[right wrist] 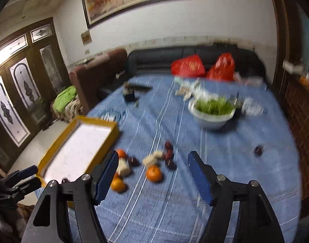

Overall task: Organize fruits
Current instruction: 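Move both tools back to the table and open them around two oranges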

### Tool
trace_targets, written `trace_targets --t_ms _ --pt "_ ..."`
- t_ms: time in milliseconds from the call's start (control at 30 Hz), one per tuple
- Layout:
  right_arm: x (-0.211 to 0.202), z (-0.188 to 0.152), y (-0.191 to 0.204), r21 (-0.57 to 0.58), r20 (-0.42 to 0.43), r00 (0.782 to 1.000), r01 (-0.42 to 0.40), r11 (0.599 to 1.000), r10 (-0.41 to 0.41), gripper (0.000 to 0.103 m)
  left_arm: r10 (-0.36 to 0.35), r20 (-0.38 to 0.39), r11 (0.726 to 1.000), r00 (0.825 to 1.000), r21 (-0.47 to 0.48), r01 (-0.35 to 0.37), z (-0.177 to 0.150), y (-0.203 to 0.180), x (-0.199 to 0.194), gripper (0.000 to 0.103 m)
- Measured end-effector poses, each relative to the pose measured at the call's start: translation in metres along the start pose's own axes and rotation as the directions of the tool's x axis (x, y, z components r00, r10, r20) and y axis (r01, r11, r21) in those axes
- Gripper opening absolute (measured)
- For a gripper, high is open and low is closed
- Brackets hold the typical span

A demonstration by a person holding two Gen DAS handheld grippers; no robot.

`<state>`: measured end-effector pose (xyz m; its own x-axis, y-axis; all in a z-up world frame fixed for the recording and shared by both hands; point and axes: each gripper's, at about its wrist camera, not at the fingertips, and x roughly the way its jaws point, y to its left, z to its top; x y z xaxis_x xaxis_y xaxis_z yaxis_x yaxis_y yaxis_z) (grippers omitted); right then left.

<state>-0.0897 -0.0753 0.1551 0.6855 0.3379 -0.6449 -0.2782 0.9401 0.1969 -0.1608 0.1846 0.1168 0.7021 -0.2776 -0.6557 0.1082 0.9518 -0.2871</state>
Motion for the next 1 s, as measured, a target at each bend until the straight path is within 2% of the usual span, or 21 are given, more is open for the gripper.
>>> trace_targets --t_ms 67,100,133,200,367,433,600,700,767,900,1000 --pt "0.036 -0.019 -0.001 0.010 -0.082 0.996 -0.022 1.000 0.022 0.066 0.007 -0.050 1.000 0.999 0.011 -0.006 -0.005 -0.003 0.017 0.084" --pt "0.053 -0.027 0.000 0.010 -0.118 0.993 -0.026 1.000 0.027 0.056 0.008 -0.067 1.000 0.998 0.017 -0.007 -0.007 -0.004 0.023 0.072" --pt "0.068 -0.032 0.000 0.011 -0.146 0.989 -0.028 1.000 0.029 0.051 0.005 -0.088 1.000 0.996 0.030 -0.002 -0.009 -0.006 0.030 0.050" --pt "0.096 -0.041 0.000 0.018 -0.178 0.984 -0.028 0.999 0.030 0.051 0.006 -0.130 0.998 0.991 0.058 0.002 -0.013 -0.010 0.044 0.031" --pt "0.136 -0.040 -0.004 0.015 -0.177 0.984 -0.003 1.000 0.005 0.051 0.034 -0.184 0.997 0.982 0.071 -0.021 -0.020 -0.018 0.072 0.031" --pt "0.147 -0.040 -0.007 0.030 -0.184 0.983 -0.015 0.999 0.021 0.052 0.039 -0.198 0.997 0.979 0.075 -0.024 -0.020 -0.022 0.084 0.031" --pt "0.149 -0.041 -0.013 0.022 -0.152 0.988 -0.025 0.999 0.028 0.051 0.040 -0.233 0.996 0.972 0.083 -0.022 -0.016 -0.033 0.116 0.032" --pt "0.153 -0.044 -0.017 0.025 -0.163 0.987 -0.010 1.000 0.014 0.051 0.043 -0.236 0.996 0.971 0.082 -0.025 -0.013 -0.039 0.133 0.032" --pt "0.158 -0.046 -0.022 0.049 -0.178 0.983 -0.022 0.999 0.031 0.042 0.056 -0.233 0.995 0.971 0.089 -0.036 -0.011 -0.040 0.142 0.032" --pt "0.156 -0.045 -0.027 0.078 -0.174 0.983 -0.041 0.996 0.054 0.041 0.077 -0.233 0.994 0.969 0.094 -0.056 -0.008 -0.040 0.158 0.032" --pt "0.152 -0.045 -0.028 0.083 -0.166 0.984 -0.045 0.996 0.058 0.041 0.099 -0.208 0.986 0.973 0.154 -0.068 -0.008 -0.050 0.160 0.036"
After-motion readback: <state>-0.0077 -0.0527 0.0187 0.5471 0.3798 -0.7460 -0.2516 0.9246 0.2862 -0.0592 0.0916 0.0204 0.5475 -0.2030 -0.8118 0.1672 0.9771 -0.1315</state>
